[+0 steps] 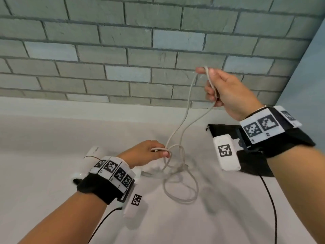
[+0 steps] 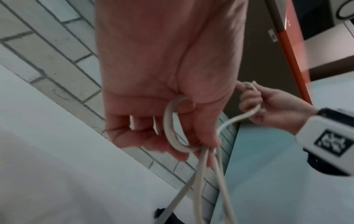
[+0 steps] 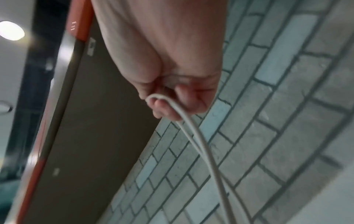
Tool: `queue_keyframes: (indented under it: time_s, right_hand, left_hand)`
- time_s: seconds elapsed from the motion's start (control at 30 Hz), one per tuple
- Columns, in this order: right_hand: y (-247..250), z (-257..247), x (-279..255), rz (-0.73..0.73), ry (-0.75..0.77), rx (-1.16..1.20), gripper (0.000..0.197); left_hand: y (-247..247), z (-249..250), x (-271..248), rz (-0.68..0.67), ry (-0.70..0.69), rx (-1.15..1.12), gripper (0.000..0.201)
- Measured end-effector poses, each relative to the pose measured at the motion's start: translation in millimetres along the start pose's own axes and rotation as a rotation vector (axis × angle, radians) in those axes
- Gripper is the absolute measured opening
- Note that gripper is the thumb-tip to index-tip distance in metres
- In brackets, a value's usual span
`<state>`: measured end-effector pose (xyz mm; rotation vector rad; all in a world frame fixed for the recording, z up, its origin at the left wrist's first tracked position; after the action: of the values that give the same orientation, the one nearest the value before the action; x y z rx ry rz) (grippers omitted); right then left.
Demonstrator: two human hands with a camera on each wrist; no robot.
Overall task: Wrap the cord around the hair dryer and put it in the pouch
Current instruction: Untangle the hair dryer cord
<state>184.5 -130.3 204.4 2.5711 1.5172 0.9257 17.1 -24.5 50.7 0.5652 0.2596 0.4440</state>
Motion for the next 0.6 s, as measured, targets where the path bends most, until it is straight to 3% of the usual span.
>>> queue_keyframes:
  time_s: [0.1, 0.17, 0.27, 0.4, 0.47, 0.6]
  right_hand:
    - [26, 10, 7, 0.197, 0.114, -0.657, 0.025]
    - [34, 26, 1, 0.2, 0.081, -0.929, 0.021]
    - [13, 45, -17, 0.022, 0.025, -1.166, 0.031]
    - [-43, 36, -37, -0.206, 0.27, -1.444, 0.044]
    - [-60, 40, -46, -0.317, 0.251, -1.55, 0.04]
    - [-73, 59, -55, -0.489, 0.193, -1.51, 0.032]
  left_hand:
    - [12, 0, -2, 0.023, -0.005, -0.19, 0.019]
    - [17, 1, -4, 0.04, -0.02, -0.258, 0.023]
    - [21, 8, -6, 0.061, -0.055, -0.258, 0.023]
    - [22, 17, -5, 0.107, -0.095, -0.218, 0.027]
    - [23, 17, -5, 0.139, -0.105, -0.216, 0.029]
    - [27, 19, -5, 0.195, -0.129, -0.263, 0.029]
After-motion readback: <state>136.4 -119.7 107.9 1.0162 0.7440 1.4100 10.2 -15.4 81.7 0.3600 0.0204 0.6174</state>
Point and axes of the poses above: each hand's wrist, its own x-axis towards the middle knuckle, its own y-axis out of the back of the hand, z = x × y, the point moved 4 cm from there along x, towards the middle knuckle, and after that the axes turned 6 degrees about y, right-handed, at the moved point
